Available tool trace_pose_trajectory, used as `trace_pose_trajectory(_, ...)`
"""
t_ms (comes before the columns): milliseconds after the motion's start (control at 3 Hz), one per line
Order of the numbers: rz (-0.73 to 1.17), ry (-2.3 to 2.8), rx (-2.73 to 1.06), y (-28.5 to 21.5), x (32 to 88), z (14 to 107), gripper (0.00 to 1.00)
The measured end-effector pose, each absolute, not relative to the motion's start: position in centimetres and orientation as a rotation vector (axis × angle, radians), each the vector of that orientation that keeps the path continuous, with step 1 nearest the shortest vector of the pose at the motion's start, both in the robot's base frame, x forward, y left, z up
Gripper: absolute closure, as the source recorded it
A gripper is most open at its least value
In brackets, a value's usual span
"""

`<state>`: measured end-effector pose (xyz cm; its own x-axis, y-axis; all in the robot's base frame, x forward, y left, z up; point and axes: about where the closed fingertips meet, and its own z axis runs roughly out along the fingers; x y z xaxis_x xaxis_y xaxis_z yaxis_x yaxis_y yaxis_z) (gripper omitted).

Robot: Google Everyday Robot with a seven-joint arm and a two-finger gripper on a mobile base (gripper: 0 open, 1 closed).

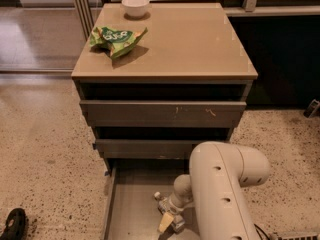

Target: Pick blue plastic bottle from bottom drawer and place on counter

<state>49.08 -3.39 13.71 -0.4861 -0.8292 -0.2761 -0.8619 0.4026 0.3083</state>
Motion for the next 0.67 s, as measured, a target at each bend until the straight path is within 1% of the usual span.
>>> trace_pose_trajectory(333, 0.633, 2.588, -1.56, -3.17, 48.5, 12.85, 0.0)
trace_pose_trajectory(667, 0.633, 2.588, -1.561, -3.16, 48.49, 12.84, 0.19)
